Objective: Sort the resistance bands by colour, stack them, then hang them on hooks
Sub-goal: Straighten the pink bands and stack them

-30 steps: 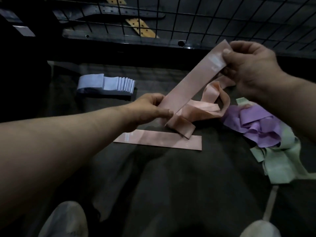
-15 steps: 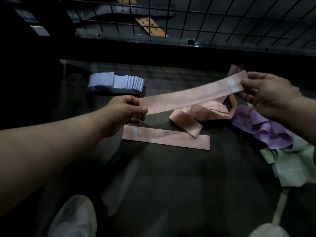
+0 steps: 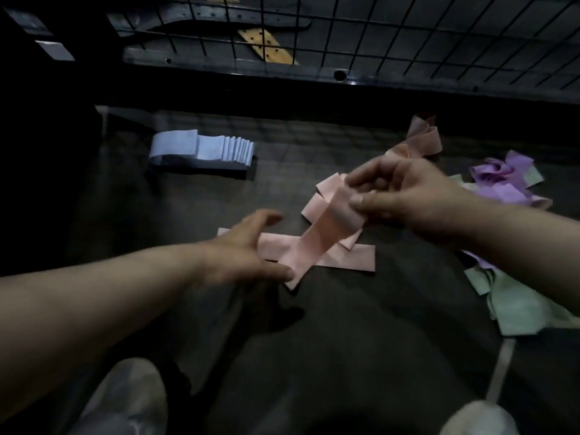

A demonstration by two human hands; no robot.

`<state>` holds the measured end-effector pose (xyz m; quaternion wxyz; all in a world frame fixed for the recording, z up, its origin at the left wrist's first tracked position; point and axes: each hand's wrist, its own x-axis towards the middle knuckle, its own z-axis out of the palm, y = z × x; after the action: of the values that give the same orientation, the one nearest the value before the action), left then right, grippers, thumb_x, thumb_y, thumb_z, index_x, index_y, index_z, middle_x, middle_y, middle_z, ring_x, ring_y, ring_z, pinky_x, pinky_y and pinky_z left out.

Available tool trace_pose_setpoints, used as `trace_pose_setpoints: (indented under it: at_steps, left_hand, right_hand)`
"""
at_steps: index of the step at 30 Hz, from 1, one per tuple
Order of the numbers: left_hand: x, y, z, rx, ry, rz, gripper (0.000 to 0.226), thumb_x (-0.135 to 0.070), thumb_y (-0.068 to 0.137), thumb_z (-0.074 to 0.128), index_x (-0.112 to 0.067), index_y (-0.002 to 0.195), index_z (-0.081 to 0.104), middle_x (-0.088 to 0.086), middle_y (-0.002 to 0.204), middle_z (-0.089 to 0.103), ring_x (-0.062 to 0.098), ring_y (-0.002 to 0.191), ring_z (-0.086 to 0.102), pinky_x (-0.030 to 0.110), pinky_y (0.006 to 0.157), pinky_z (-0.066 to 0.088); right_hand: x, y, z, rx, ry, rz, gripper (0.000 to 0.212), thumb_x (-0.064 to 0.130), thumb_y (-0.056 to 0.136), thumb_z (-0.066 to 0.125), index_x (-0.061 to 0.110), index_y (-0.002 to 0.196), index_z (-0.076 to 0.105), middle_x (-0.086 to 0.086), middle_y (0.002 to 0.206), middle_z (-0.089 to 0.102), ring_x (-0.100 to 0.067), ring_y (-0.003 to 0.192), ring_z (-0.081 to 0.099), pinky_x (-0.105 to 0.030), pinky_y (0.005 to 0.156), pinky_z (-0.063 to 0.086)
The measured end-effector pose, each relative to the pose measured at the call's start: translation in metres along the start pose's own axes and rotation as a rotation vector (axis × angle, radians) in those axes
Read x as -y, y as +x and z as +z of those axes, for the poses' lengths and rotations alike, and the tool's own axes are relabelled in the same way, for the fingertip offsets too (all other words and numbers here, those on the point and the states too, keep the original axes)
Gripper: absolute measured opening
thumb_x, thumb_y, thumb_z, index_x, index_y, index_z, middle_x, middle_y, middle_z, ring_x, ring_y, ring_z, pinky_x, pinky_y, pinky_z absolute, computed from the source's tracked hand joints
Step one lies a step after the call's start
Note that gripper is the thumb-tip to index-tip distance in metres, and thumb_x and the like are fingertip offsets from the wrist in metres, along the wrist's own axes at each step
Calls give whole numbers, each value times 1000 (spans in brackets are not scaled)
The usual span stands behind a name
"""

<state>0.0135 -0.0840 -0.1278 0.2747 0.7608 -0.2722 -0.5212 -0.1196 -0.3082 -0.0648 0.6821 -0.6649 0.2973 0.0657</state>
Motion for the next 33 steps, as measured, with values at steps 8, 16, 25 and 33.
trace_pose_setpoints:
  at_steps: [8, 16, 25, 33]
  left_hand:
    - [-16, -4, 38, 83, -97, 114, 10, -19, 92, 66, -18, 102, 71, -2, 95, 76, 12, 89, 72, 43, 89, 57]
    - [-23, -15, 48, 187, -257, 14, 16, -17, 94, 65, -7, 106, 70, 8, 97, 74, 15, 82, 68, 28, 77, 58]
    - [-28, -9, 33, 9, -530, -68, 14, -10, 94, 59, -13, 85, 69, 1, 72, 68, 13, 66, 64, 27, 61, 52]
    - [-42, 2, -1, -76, -1077, -74, 21, -15, 99, 51, -6, 114, 61, 10, 100, 68, 23, 92, 69, 43, 84, 59]
  right_hand:
    - [-43, 15, 27, 13, -343, 107, 20, 16, 88, 73, 18, 107, 66, -6, 106, 68, -19, 87, 68, -34, 81, 56]
    - [-88, 38, 3, 196, -1354, -39, 43, 53, 93, 54, 40, 134, 49, -5, 130, 48, -27, 103, 58, -36, 85, 46]
    - [-84, 52, -10, -190, -1110, 134, 39, 50, 87, 64, 41, 124, 52, -7, 126, 53, -34, 109, 59, -47, 94, 50]
    - [-62, 10, 41, 418, -45, 105, 39, 27, 101, 35, 9, 110, 69, 0, 118, 71, -10, 116, 61, -27, 106, 44]
